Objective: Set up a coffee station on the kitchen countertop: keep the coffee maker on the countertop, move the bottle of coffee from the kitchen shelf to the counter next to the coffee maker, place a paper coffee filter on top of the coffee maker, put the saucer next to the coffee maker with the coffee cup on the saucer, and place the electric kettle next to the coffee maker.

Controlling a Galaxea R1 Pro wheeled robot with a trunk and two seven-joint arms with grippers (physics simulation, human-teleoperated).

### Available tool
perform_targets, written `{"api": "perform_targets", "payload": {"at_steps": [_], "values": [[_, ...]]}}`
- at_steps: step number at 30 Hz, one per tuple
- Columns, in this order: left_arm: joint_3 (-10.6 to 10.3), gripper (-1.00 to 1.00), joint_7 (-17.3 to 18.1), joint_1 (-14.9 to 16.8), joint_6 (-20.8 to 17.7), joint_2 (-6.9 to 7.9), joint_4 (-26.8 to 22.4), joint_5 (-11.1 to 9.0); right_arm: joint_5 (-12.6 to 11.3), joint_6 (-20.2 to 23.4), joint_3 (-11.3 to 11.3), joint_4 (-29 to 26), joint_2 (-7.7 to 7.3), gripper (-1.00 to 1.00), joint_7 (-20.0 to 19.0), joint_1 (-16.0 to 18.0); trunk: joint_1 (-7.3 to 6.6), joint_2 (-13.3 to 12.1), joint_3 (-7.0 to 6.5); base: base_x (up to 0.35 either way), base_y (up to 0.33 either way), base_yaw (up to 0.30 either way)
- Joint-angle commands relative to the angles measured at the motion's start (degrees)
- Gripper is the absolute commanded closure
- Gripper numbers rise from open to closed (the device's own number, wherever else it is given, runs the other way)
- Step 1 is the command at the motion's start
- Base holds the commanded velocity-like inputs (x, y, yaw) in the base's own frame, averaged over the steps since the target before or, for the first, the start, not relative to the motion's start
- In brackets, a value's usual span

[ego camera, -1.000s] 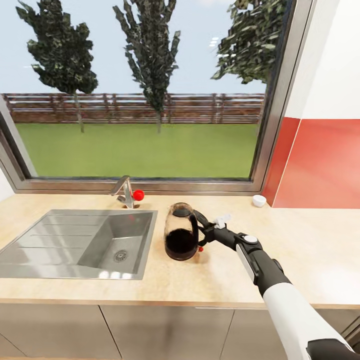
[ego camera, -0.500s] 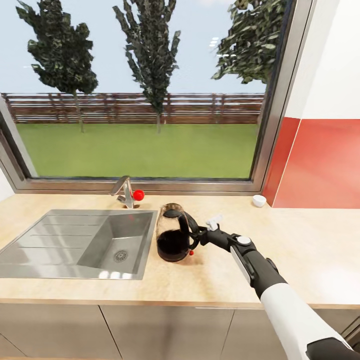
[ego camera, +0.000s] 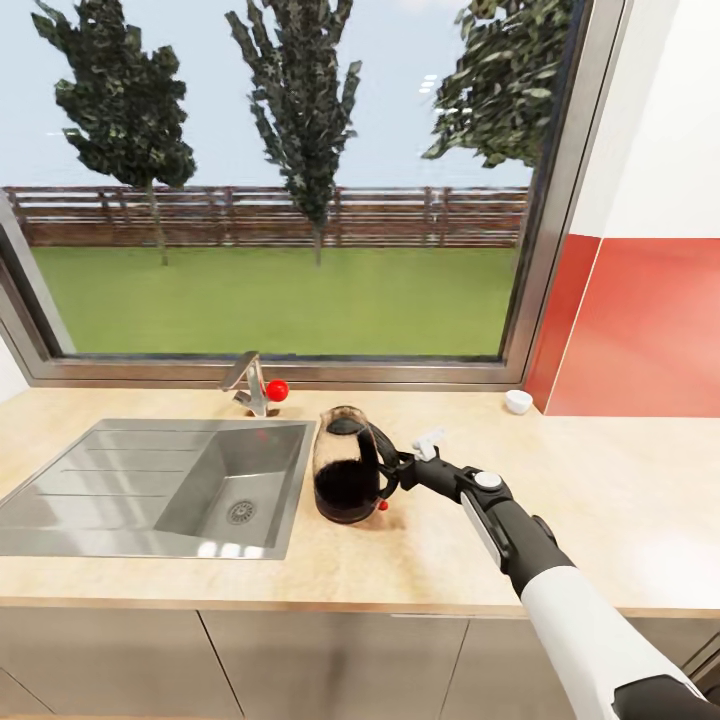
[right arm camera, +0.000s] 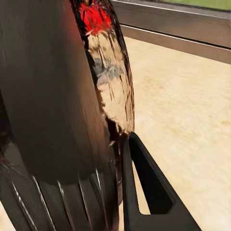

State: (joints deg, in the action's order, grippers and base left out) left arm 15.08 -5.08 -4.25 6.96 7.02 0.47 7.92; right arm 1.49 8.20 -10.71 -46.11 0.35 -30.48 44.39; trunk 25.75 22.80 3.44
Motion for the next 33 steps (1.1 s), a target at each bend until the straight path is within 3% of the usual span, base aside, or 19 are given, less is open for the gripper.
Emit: {"api": "perform_targets", "payload": {"at_steps": [1,18,23,30,33], "values": [[0.41,-1.00,-0.19,0.03,0.27,0.01,0.05,0.60,0.09,0.37,0.08,-0.10,0.01,1.00,-0.20,0.04,0.04,0.12,0.11,0.000,0.000,0.000],[0.48,-1.00,-0.28,0.03,0.31,0.01,0.05,0.60,-0.03,0.43,0.55,-0.49,-0.04,1.00,-0.03,0.03,0.04,0.12,0.11,0.000,0.000,0.000],[0.47,-1.00,-0.28,0.03,0.40,0.15,0.12,0.60,0.06,1.13,0.61,-7.22,-0.13,1.00,0.05,0.06,0.04,0.12,0.11,0.000,0.000,0.000],[0.44,-1.00,-0.28,-0.05,0.58,0.25,0.11,0.60,0.00,14.11,0.53,-18.89,0.18,1.00,0.15,0.06,0.04,0.12,0.11,0.000,0.000,0.000],[0.43,-1.00,-0.28,-0.05,0.58,0.26,0.13,0.60,-0.12,17.52,0.48,-22.59,0.29,1.00,0.18,0.08,0.04,0.12,0.11,-0.022,0.022,0.000]]}}
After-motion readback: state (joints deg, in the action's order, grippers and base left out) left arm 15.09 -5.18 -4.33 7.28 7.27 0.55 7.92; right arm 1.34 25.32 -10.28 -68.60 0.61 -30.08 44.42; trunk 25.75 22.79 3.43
